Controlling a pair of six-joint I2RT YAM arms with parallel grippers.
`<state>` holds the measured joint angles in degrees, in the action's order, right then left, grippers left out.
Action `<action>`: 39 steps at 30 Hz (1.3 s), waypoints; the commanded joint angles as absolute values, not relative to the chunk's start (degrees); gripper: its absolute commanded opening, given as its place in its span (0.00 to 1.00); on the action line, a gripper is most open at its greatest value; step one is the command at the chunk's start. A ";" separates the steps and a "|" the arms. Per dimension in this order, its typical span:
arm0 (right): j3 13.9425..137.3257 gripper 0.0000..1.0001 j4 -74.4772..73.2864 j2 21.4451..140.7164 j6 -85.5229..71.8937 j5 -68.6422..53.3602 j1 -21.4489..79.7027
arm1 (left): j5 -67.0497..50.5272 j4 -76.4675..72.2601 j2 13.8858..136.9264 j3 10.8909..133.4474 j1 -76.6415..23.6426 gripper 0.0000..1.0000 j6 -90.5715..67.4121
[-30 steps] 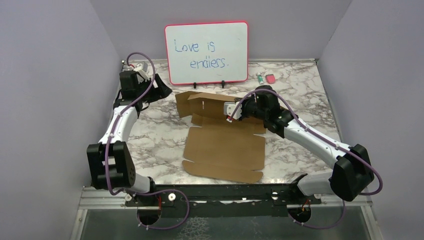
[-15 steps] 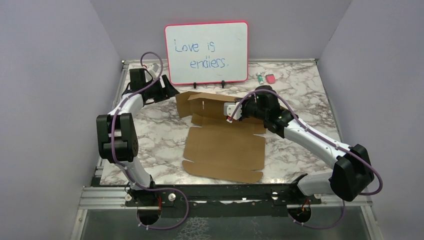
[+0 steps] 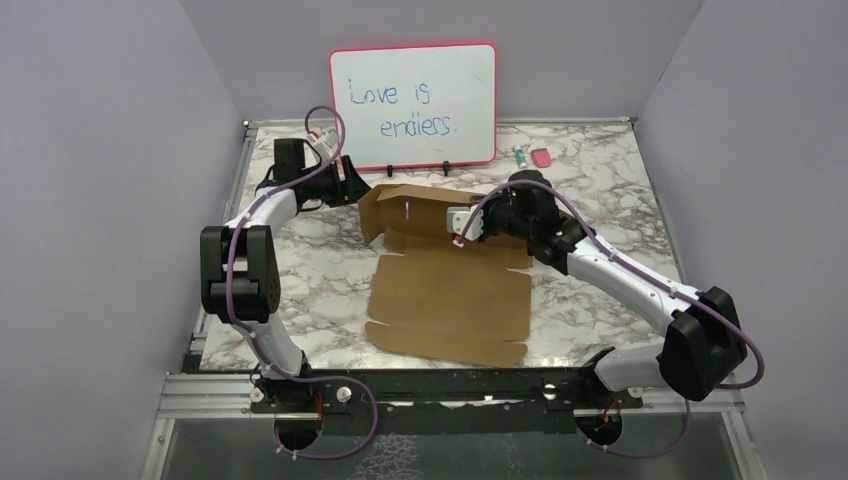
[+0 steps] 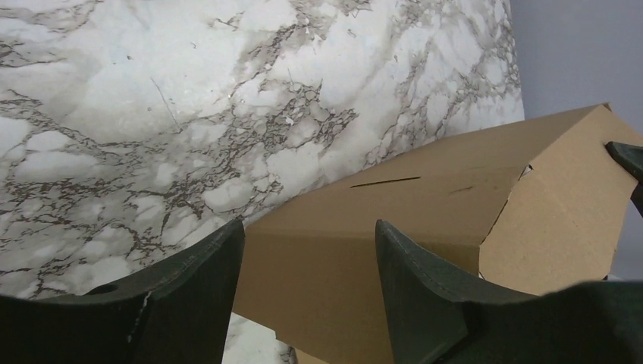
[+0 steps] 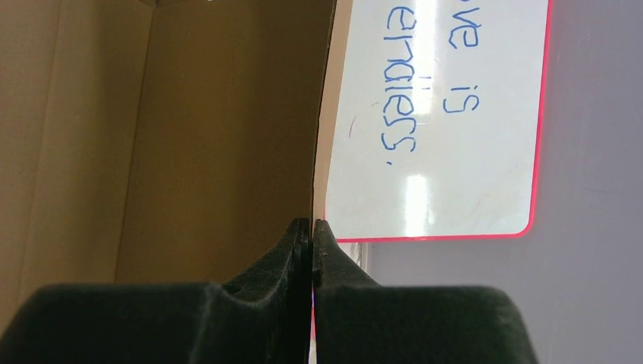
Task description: Fold the paper box
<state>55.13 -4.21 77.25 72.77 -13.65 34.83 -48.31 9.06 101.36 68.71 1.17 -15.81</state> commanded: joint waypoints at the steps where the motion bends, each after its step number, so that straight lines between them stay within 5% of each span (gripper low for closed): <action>1: 54.81 0.08 -11.43 78.84 73.82 -12.92 35.25 | -53.43 8.11 100.69 67.25 0.79 0.65 -15.11; 17: 41.91 0.24 8.14 76.31 88.99 -4.67 38.99 | -51.63 11.36 95.62 64.69 0.79 0.64 -14.77; 39: 40.60 0.15 20.80 79.34 90.75 -1.02 39.51 | -38.50 5.76 76.99 52.95 -6.64 0.64 -22.77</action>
